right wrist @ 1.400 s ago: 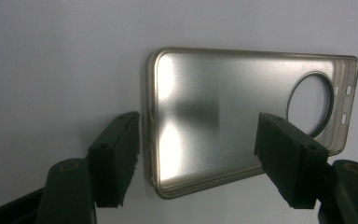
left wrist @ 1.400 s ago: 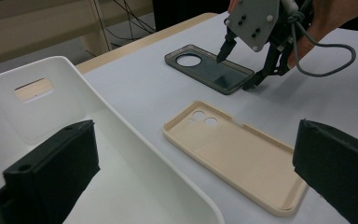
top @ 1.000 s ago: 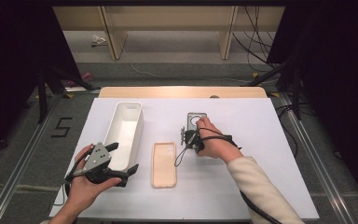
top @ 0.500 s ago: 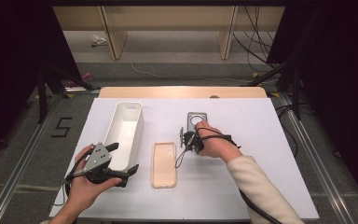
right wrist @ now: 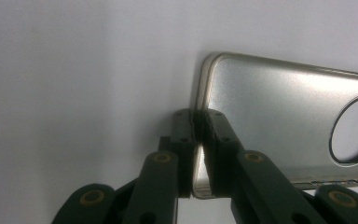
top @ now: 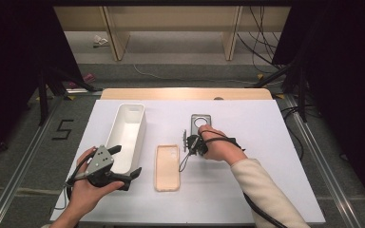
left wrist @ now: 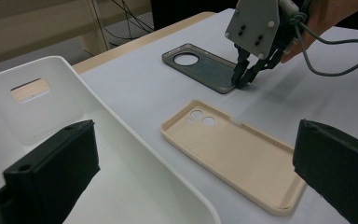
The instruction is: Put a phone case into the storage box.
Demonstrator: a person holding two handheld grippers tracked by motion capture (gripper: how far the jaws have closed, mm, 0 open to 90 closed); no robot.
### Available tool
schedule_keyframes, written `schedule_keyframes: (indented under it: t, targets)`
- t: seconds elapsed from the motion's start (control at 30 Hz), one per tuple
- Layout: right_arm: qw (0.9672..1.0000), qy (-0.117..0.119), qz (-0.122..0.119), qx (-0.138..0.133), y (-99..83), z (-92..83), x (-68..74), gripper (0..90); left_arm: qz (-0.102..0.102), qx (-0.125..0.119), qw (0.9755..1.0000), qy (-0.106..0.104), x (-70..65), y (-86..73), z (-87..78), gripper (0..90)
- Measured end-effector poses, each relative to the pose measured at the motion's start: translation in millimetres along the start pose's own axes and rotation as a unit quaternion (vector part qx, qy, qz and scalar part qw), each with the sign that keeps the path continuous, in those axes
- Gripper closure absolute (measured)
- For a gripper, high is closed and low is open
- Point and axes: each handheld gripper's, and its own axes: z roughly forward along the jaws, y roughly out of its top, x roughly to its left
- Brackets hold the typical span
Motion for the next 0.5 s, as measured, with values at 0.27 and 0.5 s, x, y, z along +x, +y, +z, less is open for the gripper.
schedule_keyframes:
  t: [0.27,0.5]
  targets:
    - [1.0,0.002,0.006,0.002,0.4,-0.2,0.3,85.6,0.001,0.0,1.0,0.0,-0.4,0.1,-0.1,0.0]
    - [0.9999,0.003,0.015,-0.001,-0.5,-0.4,-0.5,86.7,0.001,0.0,1.0,0.0,-0.4,0.0,0.0,0.0]
